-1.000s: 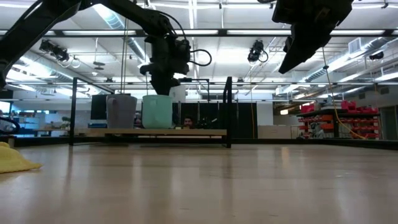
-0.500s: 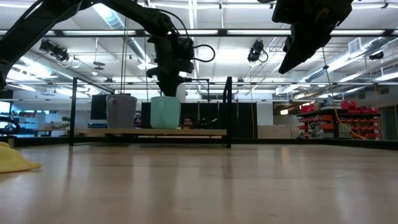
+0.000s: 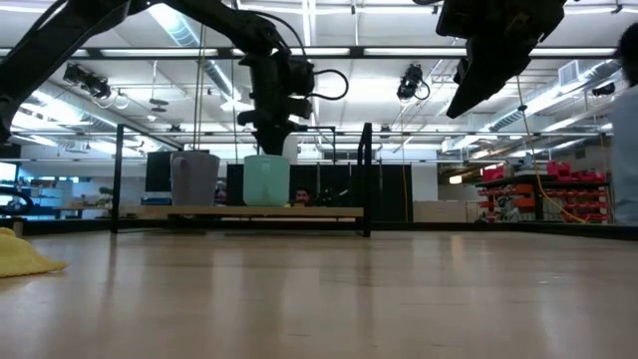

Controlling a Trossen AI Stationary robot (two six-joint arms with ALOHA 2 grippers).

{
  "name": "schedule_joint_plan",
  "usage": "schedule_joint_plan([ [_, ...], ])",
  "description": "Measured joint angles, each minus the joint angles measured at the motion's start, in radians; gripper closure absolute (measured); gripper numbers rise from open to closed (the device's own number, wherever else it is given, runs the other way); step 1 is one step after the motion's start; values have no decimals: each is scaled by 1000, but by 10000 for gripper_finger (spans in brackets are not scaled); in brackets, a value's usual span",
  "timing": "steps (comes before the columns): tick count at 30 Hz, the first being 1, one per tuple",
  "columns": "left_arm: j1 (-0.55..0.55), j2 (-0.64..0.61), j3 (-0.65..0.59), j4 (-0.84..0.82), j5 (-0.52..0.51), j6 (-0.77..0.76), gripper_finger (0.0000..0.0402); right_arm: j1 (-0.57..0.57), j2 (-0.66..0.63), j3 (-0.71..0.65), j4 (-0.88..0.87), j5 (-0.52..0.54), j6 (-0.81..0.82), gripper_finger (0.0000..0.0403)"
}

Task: Stack small to large cups/mugs on shelf
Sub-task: Put the light blue mug on the shelf, then put the transparent mug on the shelf

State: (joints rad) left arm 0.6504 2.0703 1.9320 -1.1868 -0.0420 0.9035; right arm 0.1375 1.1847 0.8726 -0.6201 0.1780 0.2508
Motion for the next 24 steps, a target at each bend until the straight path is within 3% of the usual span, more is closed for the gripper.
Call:
schedule_joint_plan([
  [9, -17, -14, 12, -12, -12, -2, 337, 0, 0, 0, 0, 0, 0, 353],
  [14, -27, -17, 87, -46, -16, -44, 341, 0, 0, 0, 0, 0, 0, 353],
  [19, -46, -19, 222, -142, -15, -184, 348, 0, 0, 0, -3, 0, 4, 353],
  [24, -80, -21, 387, -300, -14, -445, 351, 6, 0, 0, -43, -1, 62, 353],
])
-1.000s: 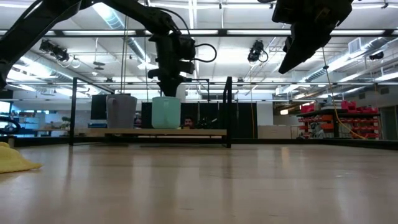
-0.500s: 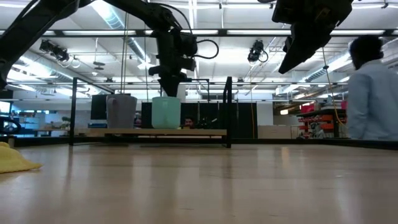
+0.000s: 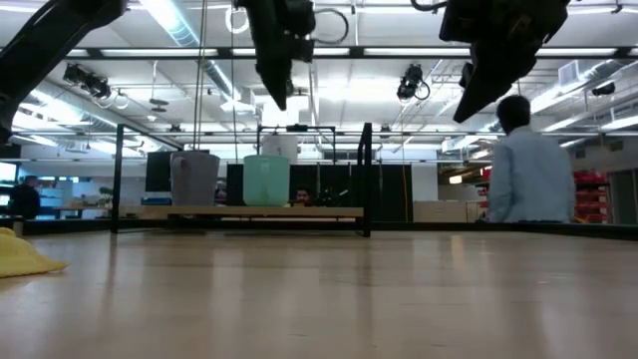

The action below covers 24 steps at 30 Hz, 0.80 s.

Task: Stack small to large cups/mugs on shelf
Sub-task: Put the transparent mug on the shelf

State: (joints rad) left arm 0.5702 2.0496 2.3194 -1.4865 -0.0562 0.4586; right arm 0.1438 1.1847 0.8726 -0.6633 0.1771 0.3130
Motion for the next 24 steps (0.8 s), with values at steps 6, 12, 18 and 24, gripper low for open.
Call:
schedule_joint_plan([
  [6, -80, -76, -22, -85, 16, -299, 352, 35, -5, 15, -70, -125, 134, 353],
  [12, -234, -133, -88, -85, 78, -408, 352, 149, -18, 59, -112, -242, 287, 353],
  [18, -429, -135, -152, -58, 79, -506, 357, 342, -27, 101, -211, -237, 516, 353],
  [24, -602, -135, -323, 109, 78, -601, 356, 566, -29, 104, -245, -169, 817, 353],
])
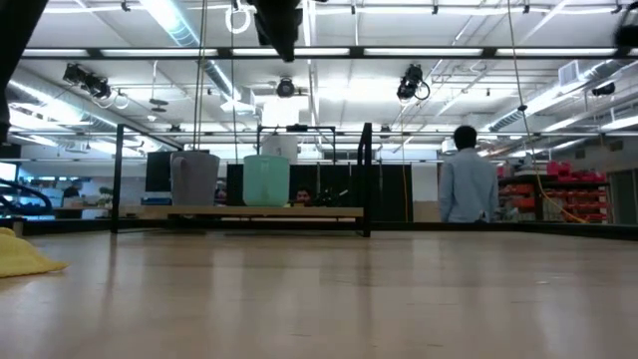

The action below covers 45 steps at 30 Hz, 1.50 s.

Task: Stack small to large cups/mugs on shelf
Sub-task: Put the transparent mug on the shelf

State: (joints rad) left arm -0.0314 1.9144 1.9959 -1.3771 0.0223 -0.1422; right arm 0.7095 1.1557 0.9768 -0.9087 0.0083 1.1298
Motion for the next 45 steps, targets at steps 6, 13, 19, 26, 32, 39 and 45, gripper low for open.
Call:
schedule_joint_plan([
  [6, -120, 0, -213, 112, -7, -97, 363, 201, 0, 0, -20, 142, 247, 353],
  [13, -201, 0, -392, 187, -80, -253, 376, 339, 14, 0, -21, 232, 390, 353],
  [19, -234, 0, -468, 313, -82, -293, 383, 370, 106, -1, -27, 234, 412, 353],
  [26, -243, 0, -483, 383, -82, -292, 379, 365, 195, -2, -26, 234, 382, 339],
  [32, -242, 0, -483, 445, -82, -267, 381, 358, 250, -2, -11, 224, 359, 298],
  [39, -233, 0, -483, 491, -82, -231, 389, 352, 292, -2, -11, 223, 351, 277],
  [45, -212, 0, -483, 490, -82, -228, 378, 322, 320, -2, -12, 221, 310, 279],
])
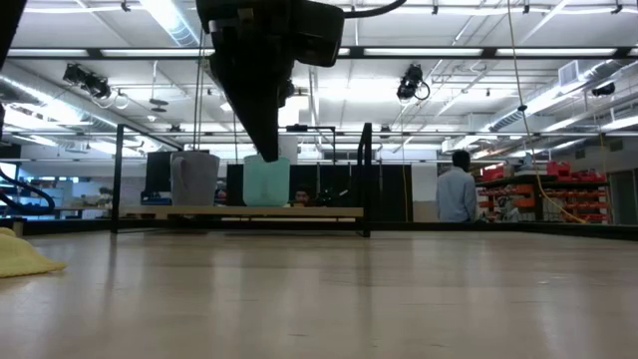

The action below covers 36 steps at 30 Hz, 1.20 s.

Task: Stack small to large cups/mugs on shelf
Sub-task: Put the transparent mug on the shelf

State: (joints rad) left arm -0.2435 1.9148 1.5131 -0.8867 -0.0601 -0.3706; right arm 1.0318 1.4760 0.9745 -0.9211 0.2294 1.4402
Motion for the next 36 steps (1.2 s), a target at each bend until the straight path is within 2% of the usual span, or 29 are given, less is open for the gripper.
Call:
schedule_joint_plan([
  [15, 11, 0, 0, 0, 0, 0, 386, -77, 48, 0, -16, -58, -71, 284],
  [19, 11, 0, 0, 0, 0, 0, 379, -83, 47, 0, -16, -58, -57, 309],
  [27, 11, 0, 0, 0, 0, 0, 389, -83, 46, 0, -16, -58, -57, 393],
  [36, 11, 0, 0, 0, 0, 10, 381, -89, 46, 0, -16, -58, -53, 397],
])
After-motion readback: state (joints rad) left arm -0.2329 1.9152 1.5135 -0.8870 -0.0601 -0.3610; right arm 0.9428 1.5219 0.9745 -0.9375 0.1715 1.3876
